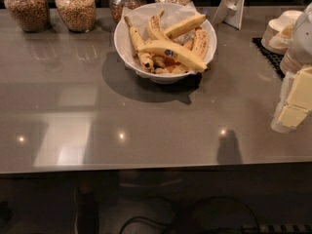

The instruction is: Pick banana from white bowl

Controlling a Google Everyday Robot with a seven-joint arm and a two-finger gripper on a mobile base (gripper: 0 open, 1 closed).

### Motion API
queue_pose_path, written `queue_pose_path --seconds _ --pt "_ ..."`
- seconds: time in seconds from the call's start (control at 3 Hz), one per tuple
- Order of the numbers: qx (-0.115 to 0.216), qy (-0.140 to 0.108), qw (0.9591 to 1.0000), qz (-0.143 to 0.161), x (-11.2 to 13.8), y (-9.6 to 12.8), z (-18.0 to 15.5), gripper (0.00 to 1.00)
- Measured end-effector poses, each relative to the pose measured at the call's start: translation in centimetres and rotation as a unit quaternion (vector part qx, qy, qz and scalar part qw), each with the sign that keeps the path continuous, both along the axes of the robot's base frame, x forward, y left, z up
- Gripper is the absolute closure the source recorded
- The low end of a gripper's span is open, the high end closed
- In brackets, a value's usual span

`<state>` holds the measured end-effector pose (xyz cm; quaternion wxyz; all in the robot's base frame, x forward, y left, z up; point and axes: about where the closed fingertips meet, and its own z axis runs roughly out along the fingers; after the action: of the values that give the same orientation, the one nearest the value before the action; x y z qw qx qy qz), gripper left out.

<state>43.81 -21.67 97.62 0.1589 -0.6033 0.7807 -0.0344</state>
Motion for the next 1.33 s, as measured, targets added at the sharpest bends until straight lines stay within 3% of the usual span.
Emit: queue_pose_path --seconds 0.33,0.67,1.0,1.33 --pt "0.000 0.000 1.0000 0.000 0.0 0.0 0.0 0.00" --pt "0.018 -0.019 0.9997 0.003 1.2 1.0 0.1 0.00" --pt "0.053 -0.047 0.9975 0.006 3.7 3.2 0.2 0.00" --pt "0.093 -0.079 0.9925 0.011 6.4 5.5 0.7 0.00"
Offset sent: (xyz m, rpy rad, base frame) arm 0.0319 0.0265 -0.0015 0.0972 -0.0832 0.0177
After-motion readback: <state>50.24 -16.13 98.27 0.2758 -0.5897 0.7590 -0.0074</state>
